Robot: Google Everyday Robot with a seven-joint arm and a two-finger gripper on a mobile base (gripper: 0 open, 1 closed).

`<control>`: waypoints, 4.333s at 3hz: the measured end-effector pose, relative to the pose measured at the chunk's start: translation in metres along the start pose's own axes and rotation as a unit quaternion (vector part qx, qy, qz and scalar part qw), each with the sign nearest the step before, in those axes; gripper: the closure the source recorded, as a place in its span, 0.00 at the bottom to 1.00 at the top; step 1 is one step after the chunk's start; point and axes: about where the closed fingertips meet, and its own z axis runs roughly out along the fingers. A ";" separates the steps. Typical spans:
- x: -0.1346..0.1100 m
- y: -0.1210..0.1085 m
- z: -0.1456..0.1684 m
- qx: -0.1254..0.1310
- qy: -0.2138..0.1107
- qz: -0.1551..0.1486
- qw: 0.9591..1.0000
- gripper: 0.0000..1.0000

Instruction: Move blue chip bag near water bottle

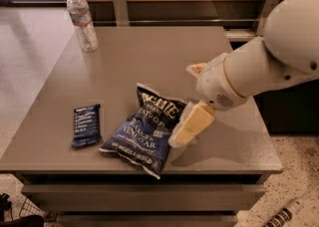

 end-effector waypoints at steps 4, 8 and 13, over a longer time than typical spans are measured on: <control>-0.013 0.057 0.085 -0.035 0.013 0.048 0.998 0.54; -0.026 0.034 0.076 -0.028 0.033 0.038 0.998 1.00; -0.095 -0.272 0.144 0.055 -0.026 0.081 0.995 1.00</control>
Offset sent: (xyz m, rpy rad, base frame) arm -0.0368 0.0863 -0.0863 0.0219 0.1840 -0.0388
